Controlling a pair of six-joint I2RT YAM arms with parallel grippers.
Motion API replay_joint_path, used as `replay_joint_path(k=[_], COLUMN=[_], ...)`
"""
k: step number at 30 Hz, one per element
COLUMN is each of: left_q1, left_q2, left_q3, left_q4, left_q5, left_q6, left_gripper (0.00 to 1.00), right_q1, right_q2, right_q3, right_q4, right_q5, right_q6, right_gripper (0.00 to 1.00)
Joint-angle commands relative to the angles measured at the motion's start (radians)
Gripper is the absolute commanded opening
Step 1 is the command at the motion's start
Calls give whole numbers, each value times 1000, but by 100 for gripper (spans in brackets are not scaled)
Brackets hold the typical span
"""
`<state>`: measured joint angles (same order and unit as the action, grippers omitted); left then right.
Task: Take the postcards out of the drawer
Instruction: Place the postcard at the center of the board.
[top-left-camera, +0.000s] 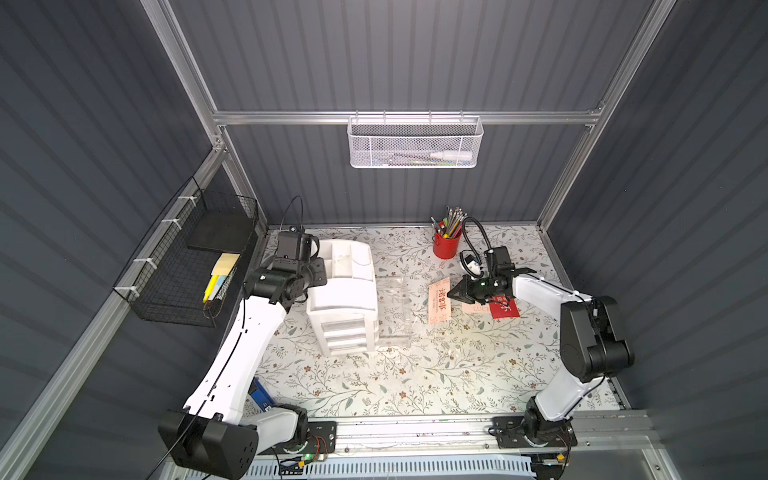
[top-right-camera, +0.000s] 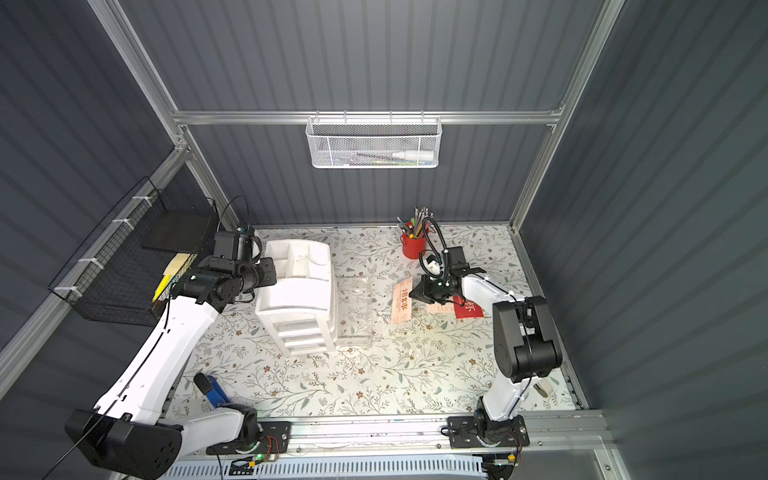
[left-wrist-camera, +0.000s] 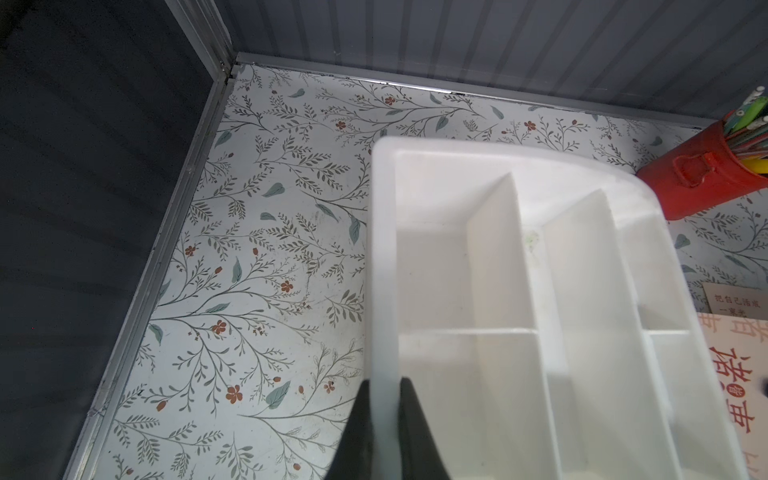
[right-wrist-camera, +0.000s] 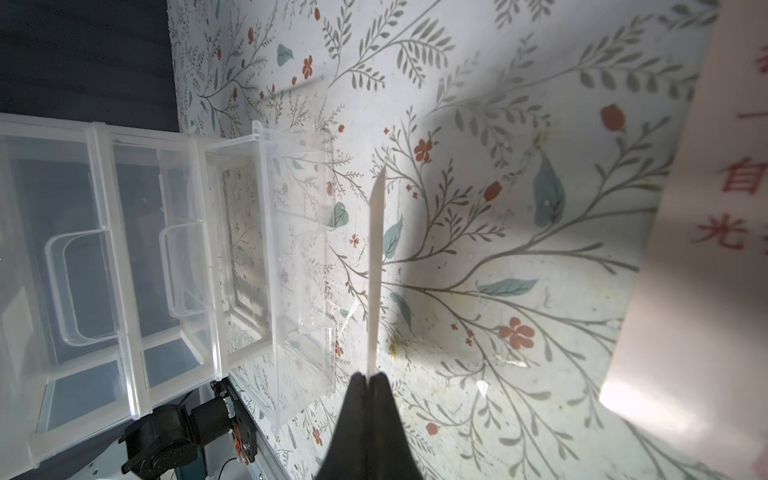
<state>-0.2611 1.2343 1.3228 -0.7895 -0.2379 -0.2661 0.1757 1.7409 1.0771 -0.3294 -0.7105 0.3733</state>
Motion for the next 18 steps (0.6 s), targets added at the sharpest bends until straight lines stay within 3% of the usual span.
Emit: replay_joint_path(k=[1, 18], left_q1=[0, 0], left_q2=[-5, -6], left_q3=[-7, -13], left_q4=[9, 13], left_q5=[0, 1], left_q6=[31, 37], left_gripper=[0, 0], right_q1=[-24, -100], right_q2=[32, 224], right_q3=[39, 122], right_q4=[29, -1], right_q5=[-53, -87], right_q6=[-46, -50], right_gripper=[0, 0])
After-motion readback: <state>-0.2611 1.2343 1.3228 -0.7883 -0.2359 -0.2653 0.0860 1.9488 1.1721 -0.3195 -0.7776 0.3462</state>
